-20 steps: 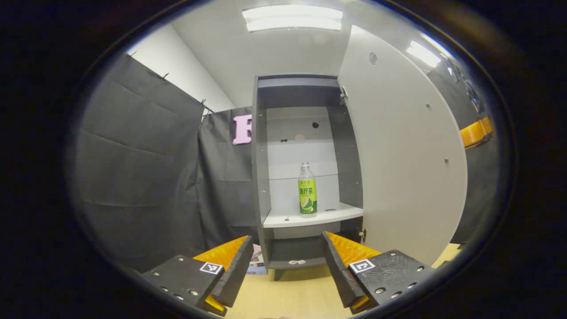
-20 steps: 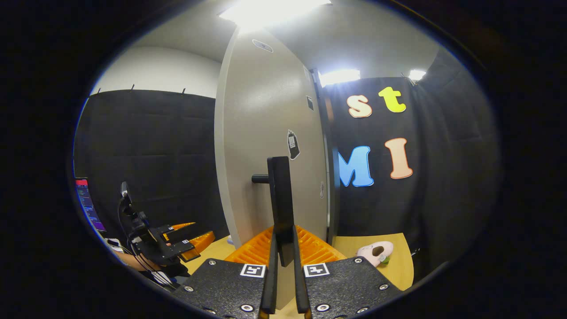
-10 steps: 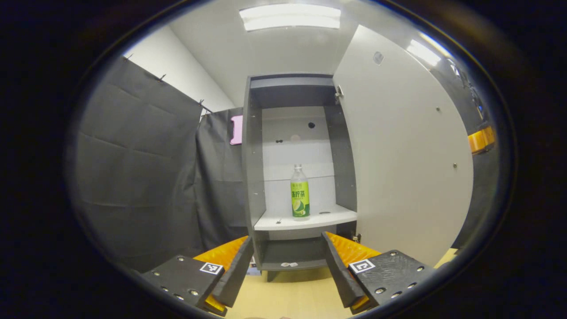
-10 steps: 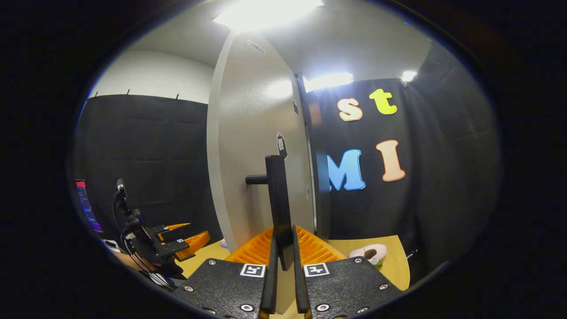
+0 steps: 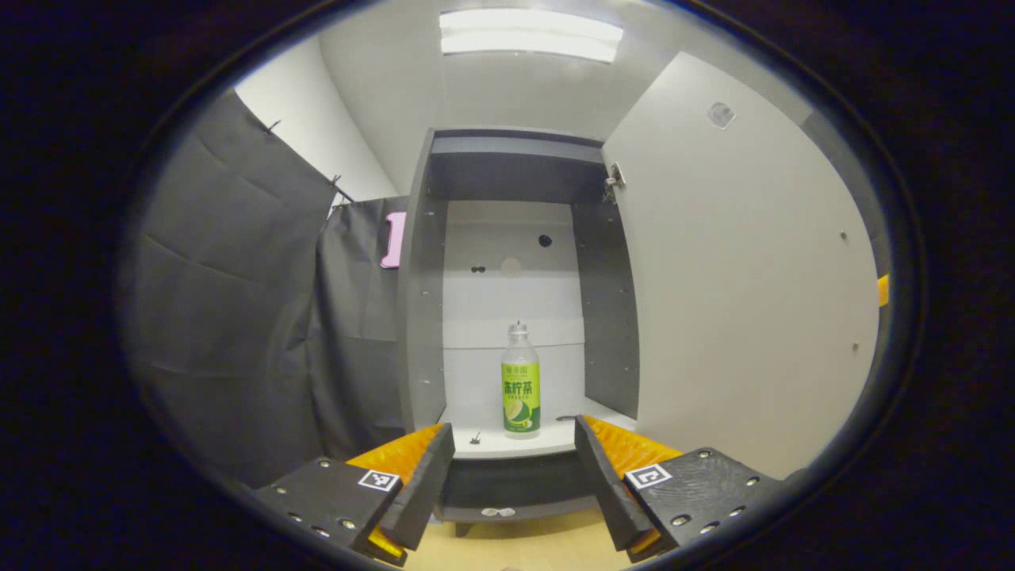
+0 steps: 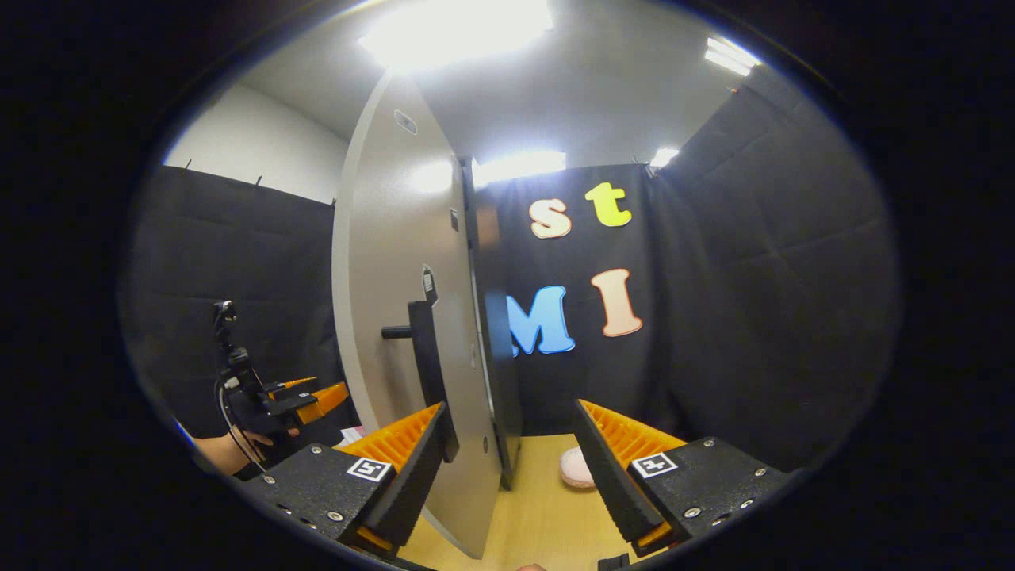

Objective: Open the cabinet door with the right hand, grasp the bottle in the cabinet with the left hand and place it on the coaster, then close the cabinet door with the right hand.

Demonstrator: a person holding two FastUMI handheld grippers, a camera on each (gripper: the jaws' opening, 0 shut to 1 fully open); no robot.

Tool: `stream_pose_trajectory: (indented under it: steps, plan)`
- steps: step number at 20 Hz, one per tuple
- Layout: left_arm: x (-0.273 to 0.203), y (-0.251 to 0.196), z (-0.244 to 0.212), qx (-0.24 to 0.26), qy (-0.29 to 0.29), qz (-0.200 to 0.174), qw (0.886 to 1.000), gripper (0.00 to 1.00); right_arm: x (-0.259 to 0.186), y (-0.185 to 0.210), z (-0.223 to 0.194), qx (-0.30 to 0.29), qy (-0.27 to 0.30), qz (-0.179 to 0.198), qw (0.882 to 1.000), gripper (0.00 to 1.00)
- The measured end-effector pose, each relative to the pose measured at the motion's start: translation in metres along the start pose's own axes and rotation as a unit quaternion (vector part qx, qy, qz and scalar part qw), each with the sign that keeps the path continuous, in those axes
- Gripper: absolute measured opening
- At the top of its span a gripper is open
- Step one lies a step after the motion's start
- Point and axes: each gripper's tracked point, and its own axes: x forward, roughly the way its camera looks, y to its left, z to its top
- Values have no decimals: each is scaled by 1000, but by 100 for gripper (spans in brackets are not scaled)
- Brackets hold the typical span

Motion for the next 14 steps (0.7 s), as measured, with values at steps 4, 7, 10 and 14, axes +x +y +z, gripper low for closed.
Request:
stream_pose_trajectory:
  steps: [4,7,10,14]
  plan:
    - [43,-3,11,-4,-7,-32,999,87,-14,-27,-6,10,0,-77,997,94]
    - [78,-9,8,6,-2,-48,999,87,-19,-40,-15,20,8,-113,993,94]
    - [117,-9,-10,5,8,-61,998,87,-24,-45,-25,23,18,-138,990,95]
    - [162,-12,-35,10,30,-60,998,82,-26,-52,-40,11,41,-157,987,95]
